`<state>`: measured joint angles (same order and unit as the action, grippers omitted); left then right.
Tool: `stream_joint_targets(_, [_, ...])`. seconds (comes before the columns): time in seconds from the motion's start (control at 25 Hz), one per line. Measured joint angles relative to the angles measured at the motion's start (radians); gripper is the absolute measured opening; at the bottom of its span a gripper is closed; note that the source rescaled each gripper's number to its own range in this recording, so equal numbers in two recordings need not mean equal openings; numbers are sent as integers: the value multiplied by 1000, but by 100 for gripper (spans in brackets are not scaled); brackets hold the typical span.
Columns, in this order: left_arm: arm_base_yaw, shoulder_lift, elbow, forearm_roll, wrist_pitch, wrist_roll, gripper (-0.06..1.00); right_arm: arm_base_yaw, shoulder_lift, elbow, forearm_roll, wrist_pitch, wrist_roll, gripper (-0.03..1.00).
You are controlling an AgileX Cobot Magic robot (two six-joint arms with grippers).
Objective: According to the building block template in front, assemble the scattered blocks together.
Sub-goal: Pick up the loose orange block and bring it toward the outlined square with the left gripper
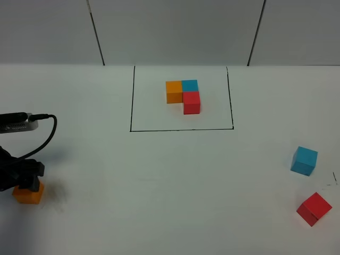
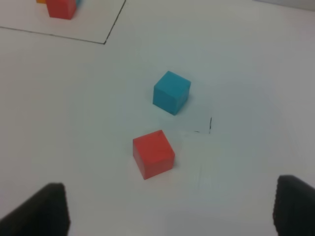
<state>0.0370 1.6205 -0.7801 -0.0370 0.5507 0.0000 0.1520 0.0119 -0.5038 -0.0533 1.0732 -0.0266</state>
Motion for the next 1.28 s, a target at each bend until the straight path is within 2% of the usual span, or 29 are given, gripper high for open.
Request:
stream_joint_targets(0.24, [0,50,-17,0,-45,0,65,0,0,0,0,0,0,71])
stream_joint_targets(0.56, [0,116,-86,-2,-21,0,65,0,0,0,0,0,0,71])
stream_joint_targets(0.96, [0,126,-92,-2,35,13,65,0,0,0,0,0,0,71])
stream_joint_targets(1.28, [0,128,-92,-2,38,16,65,0,0,0,0,0,0,71])
